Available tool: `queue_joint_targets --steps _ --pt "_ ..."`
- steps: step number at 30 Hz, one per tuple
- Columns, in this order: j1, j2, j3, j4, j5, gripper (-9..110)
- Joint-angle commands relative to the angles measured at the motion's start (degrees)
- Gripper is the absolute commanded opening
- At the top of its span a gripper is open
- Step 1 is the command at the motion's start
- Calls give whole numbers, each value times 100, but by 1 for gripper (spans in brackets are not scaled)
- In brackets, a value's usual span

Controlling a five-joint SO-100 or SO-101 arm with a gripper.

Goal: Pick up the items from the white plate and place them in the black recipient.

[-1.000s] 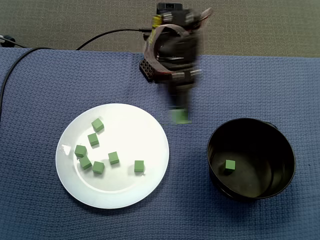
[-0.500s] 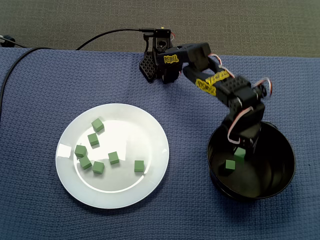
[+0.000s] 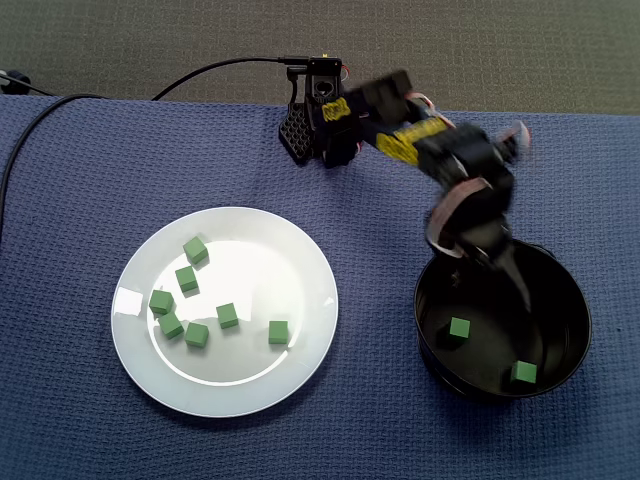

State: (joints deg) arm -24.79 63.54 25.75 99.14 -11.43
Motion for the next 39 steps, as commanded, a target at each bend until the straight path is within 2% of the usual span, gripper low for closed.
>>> queue_joint_targets --steps 1,6,11,24,31,39 --pt "1441 1380 264 272 580 45" --pt "3226 1652 1424 -88 826 42" --pt "3929 1090 2162 -290 923 41" --pt "3832 -642 2382 -721 1143 38" --pt "3841 -1028 2452 -791 1037 37" --pt "3911 -1230 2716 -1389 853 30"
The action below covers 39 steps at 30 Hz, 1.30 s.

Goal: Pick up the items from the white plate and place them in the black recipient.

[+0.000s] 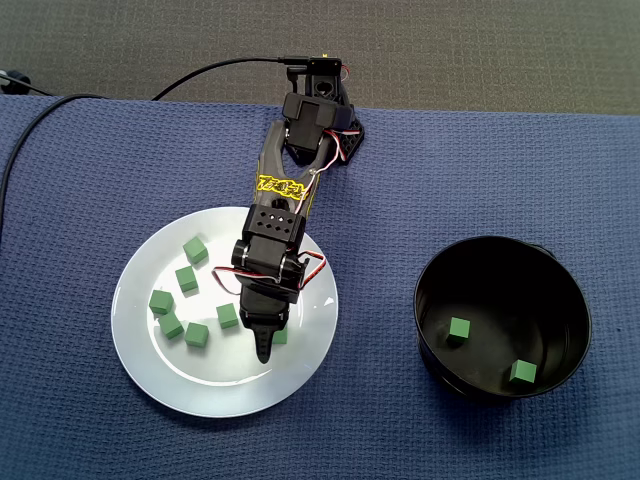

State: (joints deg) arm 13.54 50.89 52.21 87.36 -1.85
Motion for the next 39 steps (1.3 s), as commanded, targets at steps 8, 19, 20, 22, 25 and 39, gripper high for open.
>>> queue_joint_targets --steps 8,19,20,22,25,39 --pt "-176 -202 325 -527 97 28" --pt "-281 -149 545 -729 290 13" --pt "-281 -149 545 -738 299 10" --pt "-272 -123 562 -756 299 3" --pt "-246 -26 598 -756 290 0" --pt "-264 3858 -800 475 -1406 0"
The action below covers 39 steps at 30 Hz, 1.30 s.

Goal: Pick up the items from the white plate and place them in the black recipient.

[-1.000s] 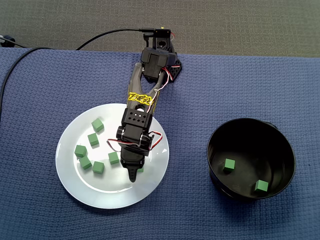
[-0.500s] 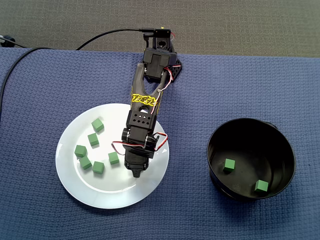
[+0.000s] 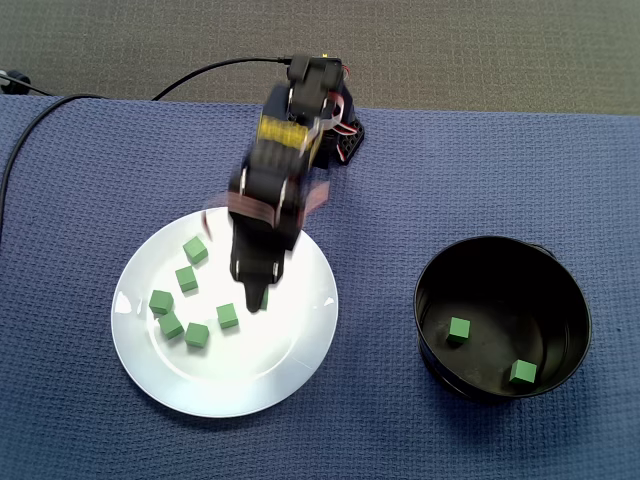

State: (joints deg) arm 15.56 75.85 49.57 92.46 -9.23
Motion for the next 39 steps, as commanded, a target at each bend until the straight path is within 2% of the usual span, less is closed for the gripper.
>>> queue_joint_targets --steps 1,6,9,16,23,24,25,27,29,34,37,39 --pt "-791 1564 -563 -158 -817 0" --pt "-2874 1951 -132 -896 -1441 0" --pt "-3867 1731 404 -1564 -1450 0" --pt "-5045 343 527 -2004 -1441 0" --pt "-5177 -281 1679 -2725 -1485 0" --pt "-5186 -343 1740 -2769 -1450 5" --pt "-5186 -396 1749 -2777 -1406 17" --pt "-5159 -413 1696 -2698 -1274 32" --pt "-5133 -360 1503 -2382 -1336 38" --pt "-4632 431 668 -1230 -1310 43" --pt "-3876 1072 79 -308 -1230 43" --pt "-2909 1336 -141 35 -1195 43"
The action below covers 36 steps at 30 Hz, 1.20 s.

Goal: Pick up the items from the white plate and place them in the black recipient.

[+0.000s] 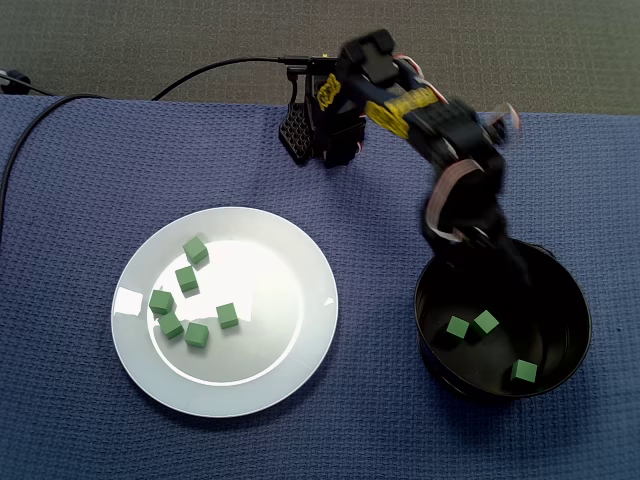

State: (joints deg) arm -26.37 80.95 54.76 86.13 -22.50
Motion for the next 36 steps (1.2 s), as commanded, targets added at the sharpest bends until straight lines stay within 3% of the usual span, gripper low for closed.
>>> queue_joint_targets --steps 1,7,12,18,36 --pt "1846 932 -659 729 141 43" --pt "4772 1134 404 650 -782 37" --pt "5854 694 1679 -62 -1723 34" --pt "5977 70 2637 -1055 -2188 34" --pt "5344 -1433 2013 -1819 -1986 30"
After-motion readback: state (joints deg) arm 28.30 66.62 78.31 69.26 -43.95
